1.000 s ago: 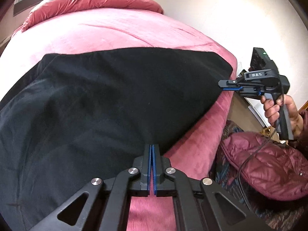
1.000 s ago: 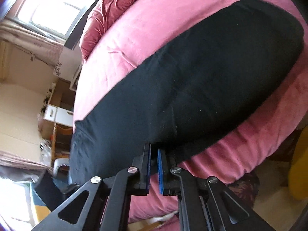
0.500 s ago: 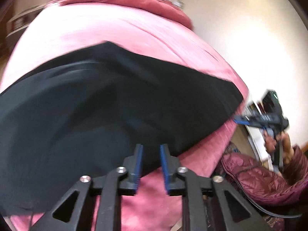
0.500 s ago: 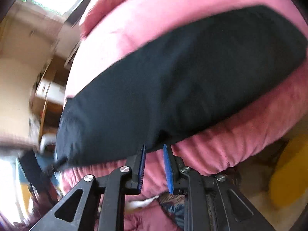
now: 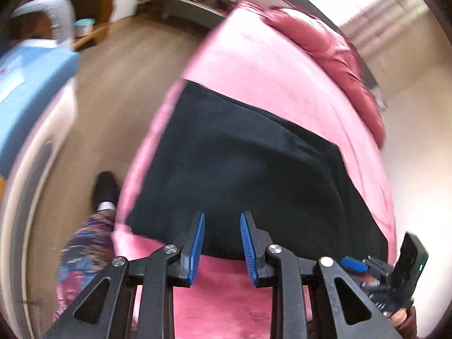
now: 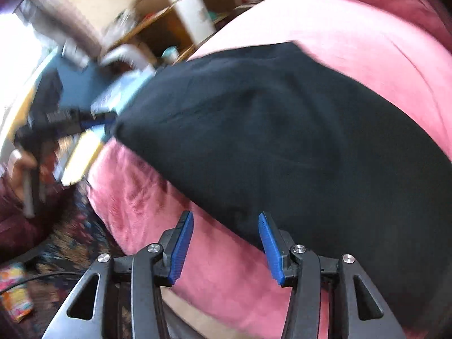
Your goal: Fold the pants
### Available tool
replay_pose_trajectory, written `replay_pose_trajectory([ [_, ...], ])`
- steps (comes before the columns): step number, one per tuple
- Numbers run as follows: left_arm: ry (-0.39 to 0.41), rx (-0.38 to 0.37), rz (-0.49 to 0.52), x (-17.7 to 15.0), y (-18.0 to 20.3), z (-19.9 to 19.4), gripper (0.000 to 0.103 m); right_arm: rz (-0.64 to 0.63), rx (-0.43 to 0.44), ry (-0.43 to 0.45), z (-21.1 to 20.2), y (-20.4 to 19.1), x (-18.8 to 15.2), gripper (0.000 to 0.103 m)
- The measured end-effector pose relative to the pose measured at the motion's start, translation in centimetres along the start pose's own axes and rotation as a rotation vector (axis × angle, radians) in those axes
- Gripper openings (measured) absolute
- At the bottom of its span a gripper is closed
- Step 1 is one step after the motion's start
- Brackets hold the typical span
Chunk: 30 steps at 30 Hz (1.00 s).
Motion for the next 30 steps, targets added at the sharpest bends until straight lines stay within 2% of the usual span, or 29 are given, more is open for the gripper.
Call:
replay_pose_trajectory([
  [2,0.022,0.034,-0.069,0.9,-2.2,-0.6,0.026,-0.030,-0.016,-0.031,1.7,-0.9,0.3,0.047],
  [5,0.031,0.039,-0.138,1.8,-4.2,-0.8,0.027,-0.043,-0.061,-0.053,3.0,-0.9,0.3,0.041],
  [7,0.016,0.035,-0.150,1.7,-4.5,-0.5,0.027,-0.033,-0.070,-0.051,3.1,-0.7,0.4,0.031],
  [8,0.007,0.029,-0.151,1.5,-4.4,-0.2,0.027,-0.034,-0.087,-0.051,3.1,-0.4,0.3,0.021],
  [9,0.001,0.024,-0.147,1.4,-4.3,0.0,0.027,-0.027,-0.086,-0.051,3.2,-0.1,0.4,0.019],
  [14,-0.023,-0.004,-0.063,0.9,-2.2,1.2,0.026,-0.044,-0.078,-0.052,2.7,-0.1,0.3,0.011],
  [15,-0.027,0.015,-0.041,0.9,-2.0,1.6,0.021,-0.053,-0.082,-0.054,2.7,-0.1,0.4,0.011],
  [16,-0.031,0.033,-0.022,0.9,-1.9,2.0,0.006,-0.060,-0.086,-0.055,2.6,-0.1,0.4,0.010],
  [20,-0.005,0.039,-0.011,2.3,-1.7,2.0,0.004,-0.068,-0.083,-0.052,2.8,-0.5,0.7,0.009],
  [21,0.005,0.018,-0.025,2.8,-1.6,1.5,0.004,-0.064,-0.080,-0.050,2.4,-0.3,0.4,0.009],
  [22,0.014,-0.001,-0.038,3.3,-1.6,1.0,0.009,-0.063,-0.077,-0.049,2.3,-0.4,0.5,0.009],
  [23,0.029,0.000,-0.039,3.8,-1.7,0.3,0.013,-0.064,-0.076,-0.050,2.4,-0.5,0.4,0.009],
  [24,0.039,0.018,-0.028,4.0,-1.8,-0.1,0.024,-0.061,-0.075,-0.050,2.3,-0.4,0.4,0.009],
  [25,0.038,0.045,-0.008,4.1,-2.0,-0.3,0.027,-0.056,-0.074,-0.051,2.4,-0.2,0.4,0.009],
  [30,-0.036,0.106,0.015,2.4,-3.2,1.1,0.033,-0.029,-0.057,-0.049,2.4,0.1,0.4,0.010],
])
Point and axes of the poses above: each gripper's, at about its wrist camera, not at the fingertips, and z roughly the way its jaws point, y to its right, x to its top, the point moved 9 cm from there along z, roughly the way its jaws point, and after that the axes turned 4 degrees about -z, right-handed, at the moved point
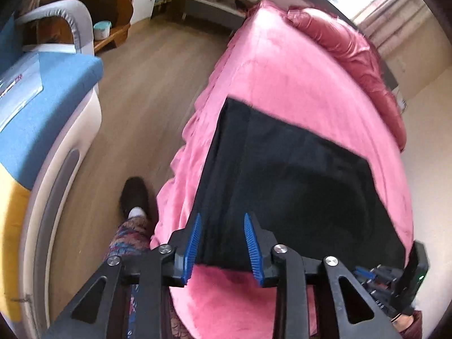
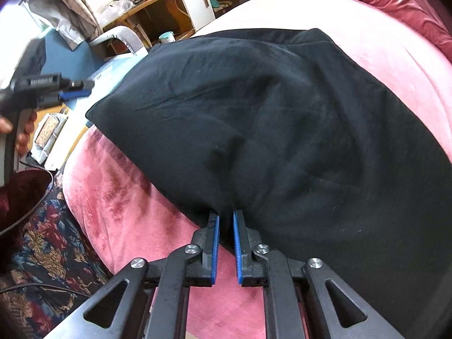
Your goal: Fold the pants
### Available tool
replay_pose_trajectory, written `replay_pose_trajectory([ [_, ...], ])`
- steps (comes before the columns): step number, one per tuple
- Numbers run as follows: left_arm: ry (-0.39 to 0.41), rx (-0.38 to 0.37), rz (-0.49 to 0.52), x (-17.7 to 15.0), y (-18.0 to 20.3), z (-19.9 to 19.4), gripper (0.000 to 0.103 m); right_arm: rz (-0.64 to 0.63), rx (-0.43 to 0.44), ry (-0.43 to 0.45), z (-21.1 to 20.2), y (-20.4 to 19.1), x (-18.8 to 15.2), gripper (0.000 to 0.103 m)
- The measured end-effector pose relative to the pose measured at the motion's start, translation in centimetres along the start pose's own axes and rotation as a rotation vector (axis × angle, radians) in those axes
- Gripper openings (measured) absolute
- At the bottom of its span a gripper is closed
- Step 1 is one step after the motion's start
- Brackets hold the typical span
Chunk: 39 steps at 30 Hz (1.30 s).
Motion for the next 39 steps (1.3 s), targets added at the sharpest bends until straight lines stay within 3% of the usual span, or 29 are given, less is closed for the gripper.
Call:
replay_pose_trajectory([
  [5,-0.031,0.017,-0.027,-1.3,-0.9,1.2,0.031,0.001,0.000,-0.001,0.0,0.4,0.0,0.010],
  [6,-0.024,0.009,-0.018,-1.4,-0.7,1.2,0.029,0.001,-0.001,-0.002,0.0,0.4,0.0,0.010],
  [9,-0.003,-0.015,0.021,-1.1,0.2,1.2,0.010,-0.005,-0.001,-0.005,-0.1,0.3,-0.1,0.010],
  [13,0.042,-0.036,0.062,0.0,1.5,0.6,0.006,-0.012,0.009,0.008,-0.7,-0.2,0.1,0.007],
  [16,0.085,-0.032,0.074,0.9,1.4,-0.7,0.006,-0.024,0.035,0.032,-1.8,-0.8,0.1,0.007],
  [21,0.021,0.049,0.066,0.1,-0.4,1.4,0.006,-0.047,0.000,0.000,0.1,-1.0,-0.8,0.008],
  [25,-0.005,0.060,0.090,-0.4,0.1,1.5,0.012,0.007,0.067,0.006,0.0,-0.5,-0.6,0.013],
  [27,0.025,0.070,0.094,0.1,0.4,0.3,0.018,0.039,0.118,0.002,-0.6,0.1,-0.7,0.029],
  [29,0.084,0.086,0.115,1.0,0.8,-1.6,0.019,0.076,0.147,0.024,-1.7,0.9,-0.2,0.037],
  [31,0.148,0.097,0.149,1.9,1.7,-3.4,0.023,0.129,0.179,0.077,-3.1,2.3,1.1,0.037],
  [34,0.164,0.023,0.190,2.1,4.0,-3.7,0.024,0.208,0.156,0.176,-5.0,5.4,4.3,0.037],
  [39,0.123,-0.082,0.334,-0.2,10.4,-1.2,0.024,0.269,0.089,0.232,-4.8,10.0,10.0,0.032],
])
Point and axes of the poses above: each gripper's, at about its wrist camera, not at the fingertips, and z roughly the way its jaws point, y to its right, x to its top, the point moved 9 cm from there along z, roughly the way its jaws point, and after that the axes turned 4 degrees about -z, right-handed, at the moved point
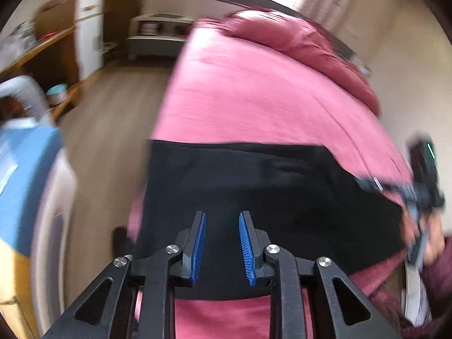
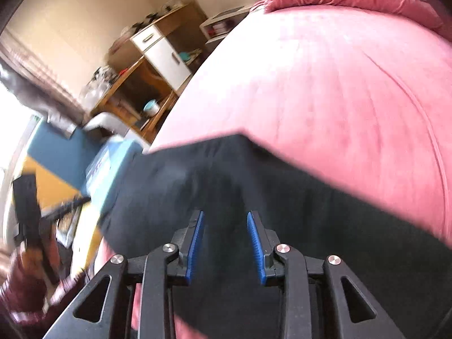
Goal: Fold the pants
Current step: 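Grasp the trouser leg end with the right gripper and lift it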
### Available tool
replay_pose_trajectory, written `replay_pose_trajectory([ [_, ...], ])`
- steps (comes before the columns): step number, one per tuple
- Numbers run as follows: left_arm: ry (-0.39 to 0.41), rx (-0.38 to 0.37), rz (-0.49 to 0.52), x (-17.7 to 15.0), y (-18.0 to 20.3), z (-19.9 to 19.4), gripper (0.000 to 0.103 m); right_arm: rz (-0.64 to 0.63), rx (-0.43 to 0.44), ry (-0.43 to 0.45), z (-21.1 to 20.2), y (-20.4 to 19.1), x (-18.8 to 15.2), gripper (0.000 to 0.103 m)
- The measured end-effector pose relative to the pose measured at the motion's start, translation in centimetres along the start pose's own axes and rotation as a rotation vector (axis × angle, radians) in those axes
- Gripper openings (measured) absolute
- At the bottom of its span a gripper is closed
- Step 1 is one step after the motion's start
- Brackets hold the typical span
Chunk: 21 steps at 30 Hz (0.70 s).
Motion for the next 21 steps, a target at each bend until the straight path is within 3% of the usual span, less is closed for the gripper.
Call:
replay_pose_trajectory([
  [6,-0.070,-0.029,0.167,-2.6,5.1,3.8,0.025,-0.055,-0.065,-0.065,4.0,0.6,4.8,0.034],
  [11,-0.100,-0.032,0.232,-3.9,6.2,5.7,0.025,-0.085,-0.021,-0.178,7.9,0.0,5.3,0.034],
  [13,-0.106,-0.023,0.237,-4.0,6.0,6.3,0.025,-0.092,0.013,-0.213,9.1,-0.3,5.1,0.029],
  [15,-0.125,-0.006,0.218,-4.4,5.4,7.2,0.026,-0.128,-0.023,-0.219,9.7,0.0,5.3,0.009],
  [18,-0.153,0.007,0.183,-5.0,4.4,8.7,0.026,-0.098,-0.038,-0.137,8.7,1.2,6.3,0.005],
  [21,-0.159,0.013,0.164,-4.8,4.3,9.0,0.026,-0.093,-0.103,-0.159,10.4,2.7,6.0,0.005],
])
Point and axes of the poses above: each gripper's, at about its wrist camera, not at the fingertips, and z roughly the way its jaws point, y to its right, x to its top, the point moved 9 cm from there along z, roughly the way its jaws point, and after that the axes turned 4 degrees about -z, right-handed, at the moved point
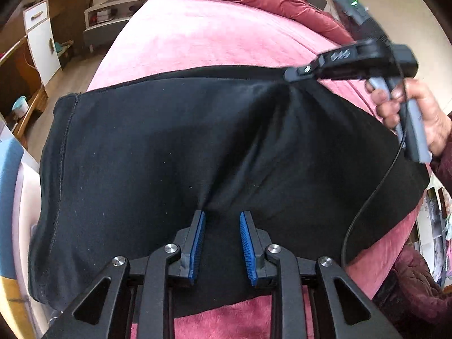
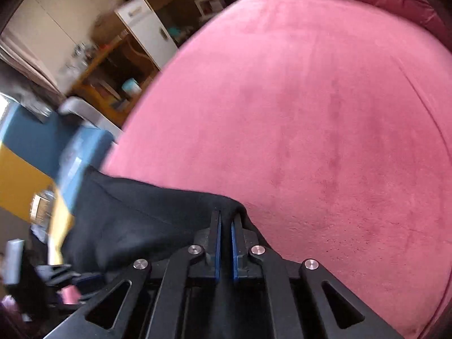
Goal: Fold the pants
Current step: 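Grasp the trouser leg end with the right gripper and lift it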
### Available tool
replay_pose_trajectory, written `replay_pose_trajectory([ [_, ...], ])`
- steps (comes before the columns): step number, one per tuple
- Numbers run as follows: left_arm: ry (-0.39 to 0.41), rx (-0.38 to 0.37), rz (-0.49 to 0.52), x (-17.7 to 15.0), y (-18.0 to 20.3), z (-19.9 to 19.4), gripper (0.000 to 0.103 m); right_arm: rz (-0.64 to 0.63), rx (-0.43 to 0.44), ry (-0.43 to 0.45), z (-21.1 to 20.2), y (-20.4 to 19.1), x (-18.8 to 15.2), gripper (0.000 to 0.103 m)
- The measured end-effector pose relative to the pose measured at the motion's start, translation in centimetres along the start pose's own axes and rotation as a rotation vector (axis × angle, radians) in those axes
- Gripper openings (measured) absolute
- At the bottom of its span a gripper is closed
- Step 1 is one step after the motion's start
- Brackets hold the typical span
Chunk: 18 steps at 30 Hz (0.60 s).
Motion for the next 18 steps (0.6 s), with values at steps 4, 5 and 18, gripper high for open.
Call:
replay_pose_trajectory([
  [4,-0.006,-0.025,-0.026,1.3,0.3,-0.7,0.026,0.013,-0.009,0.023,0.8,-0.1,0.2,0.006],
  [5,0.015,-0.043,-0.039,2.3,0.3,-1.2,0.027,0.022,0.001,0.032,0.4,0.0,0.2,0.006],
  [18,0.093,-0.072,0.054,5.5,3.5,-0.6,0.029,0.096,-0.040,0.165,-9.5,1.0,-8.3,0.033],
])
Point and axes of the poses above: each gripper's, at about its wrist camera, not at the fingertips, and z roughly the way its jaws point, y to its right, x to its top, the point moved 9 cm from there along z, roughly the way its jaws point, and after that the axes turned 4 degrees about -z, right-handed, at the moved point
